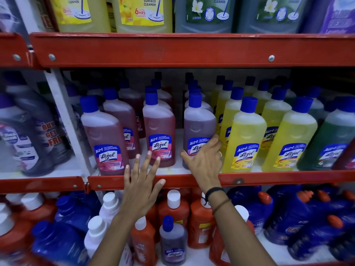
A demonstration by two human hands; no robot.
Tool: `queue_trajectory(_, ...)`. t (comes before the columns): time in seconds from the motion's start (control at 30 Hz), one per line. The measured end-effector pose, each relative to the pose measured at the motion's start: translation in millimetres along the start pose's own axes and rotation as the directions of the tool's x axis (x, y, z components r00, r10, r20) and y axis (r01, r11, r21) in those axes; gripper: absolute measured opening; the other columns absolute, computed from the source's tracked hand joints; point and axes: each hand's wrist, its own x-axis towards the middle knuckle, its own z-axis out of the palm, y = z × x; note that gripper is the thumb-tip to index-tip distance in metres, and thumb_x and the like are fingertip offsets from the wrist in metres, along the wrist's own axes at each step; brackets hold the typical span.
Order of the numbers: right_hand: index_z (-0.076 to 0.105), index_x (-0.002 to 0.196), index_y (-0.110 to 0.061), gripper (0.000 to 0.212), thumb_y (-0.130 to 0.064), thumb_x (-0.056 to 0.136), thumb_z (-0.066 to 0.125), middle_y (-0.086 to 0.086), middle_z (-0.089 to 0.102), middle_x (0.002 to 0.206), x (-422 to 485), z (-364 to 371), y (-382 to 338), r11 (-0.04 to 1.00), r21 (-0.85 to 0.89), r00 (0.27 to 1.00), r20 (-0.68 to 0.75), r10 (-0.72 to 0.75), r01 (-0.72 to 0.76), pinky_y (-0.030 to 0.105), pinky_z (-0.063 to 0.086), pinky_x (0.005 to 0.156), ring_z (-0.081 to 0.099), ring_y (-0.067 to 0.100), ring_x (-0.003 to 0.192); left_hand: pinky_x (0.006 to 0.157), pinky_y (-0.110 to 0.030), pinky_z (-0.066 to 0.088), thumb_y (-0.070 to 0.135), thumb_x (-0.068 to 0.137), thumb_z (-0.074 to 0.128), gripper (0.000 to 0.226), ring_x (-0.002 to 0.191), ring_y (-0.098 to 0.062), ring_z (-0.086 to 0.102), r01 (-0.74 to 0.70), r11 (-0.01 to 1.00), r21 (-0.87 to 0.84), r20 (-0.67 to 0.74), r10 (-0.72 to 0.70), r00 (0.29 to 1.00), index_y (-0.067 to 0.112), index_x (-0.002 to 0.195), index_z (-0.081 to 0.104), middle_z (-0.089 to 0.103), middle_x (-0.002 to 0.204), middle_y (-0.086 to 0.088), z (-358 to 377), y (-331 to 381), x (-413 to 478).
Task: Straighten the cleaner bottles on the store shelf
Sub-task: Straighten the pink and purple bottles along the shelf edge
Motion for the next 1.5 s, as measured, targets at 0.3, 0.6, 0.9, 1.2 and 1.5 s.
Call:
queue_trajectory(0.3, 0.014, 0.140, 0.002, 0.111, -0.059, 0.067, 0.070, 0.024, 0.041, 0.131, -21.7, -12.8, 11.8, 0.999, -0.011, 0.999, 0.000, -0.045, 0.045, 0.043, 0.050, 0.082, 0.054, 0.043, 0.110, 0.113, -0.050, 0.008, 0.059, 0.091, 0.024, 0.067, 0.146, -0.029, 0.010, 0.015, 0.998, 0.057, 0.005, -0.016, 1.000, 0.026, 0.149, 0.019, 0.020, 0.159, -0.005, 0.9, -2.7, -12.5)
queue_trajectory(0.6, 0.030, 0.134, -0.002, 0.093, -0.056, 0.071, 0.072, 0.026, 0.042, 0.131, -56.0, -1.7, 19.1, 0.973, 0.214, 0.975, -0.217, -0.044, 0.091, 0.042, 0.044, 0.097, 0.044, 0.039, 0.117, 0.114, -0.046, 0.009, 0.061, 0.093, 0.016, 0.065, 0.148, -0.021, -0.001, 0.006, 0.999, 0.041, 0.016, -0.007, 1.000, 0.031, 0.150, 0.004, 0.011, 0.159, -0.002, -2.3, -33.9, -36.5)
queue_trajectory(0.9, 0.025, 0.139, 0.000, 0.090, -0.040, 0.073, 0.073, 0.025, 0.039, 0.135, -65.3, 38.3, -64.4, 0.947, 0.214, 0.968, -0.123, -0.219, 0.241, 0.043, 0.042, 0.100, 0.041, 0.038, 0.123, 0.109, -0.055, 0.025, 0.062, 0.095, 0.010, 0.063, 0.147, -0.019, -0.001, -0.040, 0.999, 0.026, 0.077, 0.038, 0.996, 0.031, 0.149, 0.007, 0.005, 0.161, 0.000, -9.0, -58.9, -44.0)
queue_trajectory(1.2, 0.009, 0.145, 0.002, 0.121, -0.053, 0.063, 0.077, 0.028, 0.037, 0.138, -32.7, 50.9, -91.8, 1.000, 0.000, 0.999, 0.047, -0.020, 0.020, 0.042, 0.052, 0.083, 0.052, 0.041, 0.114, 0.114, -0.043, 0.001, 0.062, 0.095, 0.010, 0.061, 0.146, -0.012, -0.015, -0.063, 0.998, 0.010, 0.053, 0.062, 0.997, 0.035, 0.149, -0.003, -0.017, 0.159, 0.010, -3.9, -61.7, -44.1)
queue_trajectory(1.5, 0.011, 0.143, 0.002, 0.118, -0.056, 0.062, 0.076, 0.024, 0.043, 0.128, -55.1, 34.2, -81.4, 0.994, -0.026, 0.995, 0.007, -0.102, 0.102, 0.043, 0.054, 0.075, 0.055, 0.040, 0.106, 0.117, -0.046, 0.002, 0.062, 0.094, 0.015, 0.063, 0.146, -0.014, -0.017, -0.040, 0.999, -0.023, 0.046, 0.041, 0.998, 0.036, 0.148, -0.007, -0.024, 0.157, 0.011, 2.0, -61.4, -45.6)
